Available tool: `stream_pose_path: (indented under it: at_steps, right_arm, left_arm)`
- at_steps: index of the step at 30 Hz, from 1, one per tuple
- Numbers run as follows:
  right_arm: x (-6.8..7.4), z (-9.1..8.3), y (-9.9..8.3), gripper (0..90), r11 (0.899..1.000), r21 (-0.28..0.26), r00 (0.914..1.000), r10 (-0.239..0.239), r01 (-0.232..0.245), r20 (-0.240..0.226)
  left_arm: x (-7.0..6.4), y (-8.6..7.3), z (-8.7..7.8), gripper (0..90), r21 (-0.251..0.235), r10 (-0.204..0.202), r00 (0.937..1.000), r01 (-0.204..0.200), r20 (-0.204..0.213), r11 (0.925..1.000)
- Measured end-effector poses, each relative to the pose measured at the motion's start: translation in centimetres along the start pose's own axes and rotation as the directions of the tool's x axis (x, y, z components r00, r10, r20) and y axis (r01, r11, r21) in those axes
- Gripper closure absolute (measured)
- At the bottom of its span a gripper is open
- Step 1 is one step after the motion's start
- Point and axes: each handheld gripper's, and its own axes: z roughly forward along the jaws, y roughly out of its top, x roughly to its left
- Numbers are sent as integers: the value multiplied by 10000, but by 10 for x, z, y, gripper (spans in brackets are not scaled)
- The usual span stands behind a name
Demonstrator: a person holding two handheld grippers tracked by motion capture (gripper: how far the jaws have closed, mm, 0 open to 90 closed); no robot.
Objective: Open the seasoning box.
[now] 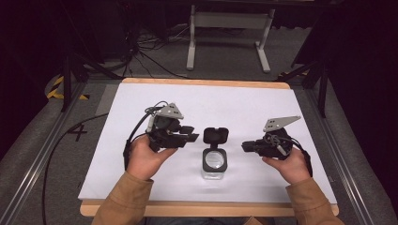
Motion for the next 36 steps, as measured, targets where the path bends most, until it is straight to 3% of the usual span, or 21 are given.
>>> stream_pose_path:
  at_steps: [6,9,10,12,17,20,21,22,23,26,27,28,29,31,34,36]
  right_arm:
    - [-17,-14,0,791,9992,-374,9966,203,-173,801]
    - [-30,-18,-7,743,9987,-384,9873,386,-330,1538]
    - [-30,-18,-7,743,9987,-384,9873,386,-330,1538]
    - [-43,-18,-16,711,9982,-422,9773,511,-433,2054]
    - [-69,-18,-35,645,9926,-466,9515,1207,-1120,2831]
    - [-79,-16,-44,610,9909,-421,9399,1346,-1278,3139]
    - [-79,-16,-44,610,9909,-421,9399,1346,-1278,3139]
    - [-83,-13,-49,564,9929,-195,9339,1173,-1177,3376]
    - [-86,-12,-51,549,9933,-157,9326,1132,-1148,3426]
    - [-90,-8,-55,540,9919,-38,9307,1201,-1266,3456]
    - [-96,-5,-61,535,9898,128,9263,1281,-1418,3544]
    - [-96,-5,-61,535,9898,128,9263,1281,-1418,3544]
    - [-101,-2,-66,524,9841,235,9196,1558,-1760,3605]
    - [-103,-1,-68,524,9846,247,9186,1524,-1731,3646]
    - [-107,3,-72,522,9837,217,9163,1584,-1787,3678]
    - [-109,5,-76,522,9835,217,9149,1590,-1798,3711]
  left_arm:
    - [26,-18,-15,606,-94,-549,9947,542,-871,9985]
    - [46,-32,-16,583,-404,-967,9943,949,-439,9947]
    - [46,-32,-16,579,-404,-967,9943,949,-439,9947]
    - [60,-41,-11,579,-286,-1066,9909,1045,-821,9941]
    - [82,-60,-1,574,-136,-1323,9835,1317,-1236,9912]
    - [94,-71,6,565,-6,-1602,9736,1623,-1627,9867]
    - [94,-71,6,568,-6,-1602,9736,1623,-1627,9867]
    - [97,-75,8,568,-56,-1679,9712,1694,-1692,9855]
    - [103,-81,11,568,-3,-1812,9658,1843,-1854,9829]
    - [107,-87,15,565,171,-1833,9610,1909,-2071,9815]
    - [112,-93,19,561,361,-1881,9566,2009,-2225,9790]
    - [112,-93,19,557,361,-1881,9566,2009,-2225,9790]
    - [116,-98,24,549,459,-1959,9513,2125,-2379,9761]
    - [118,-100,25,547,660,-1942,9496,2163,-2460,9741]
    - [124,-106,32,545,832,-2341,9421,2602,-2400,9620]
    - [126,-109,34,545,936,-2372,9408,2660,-2423,9594]
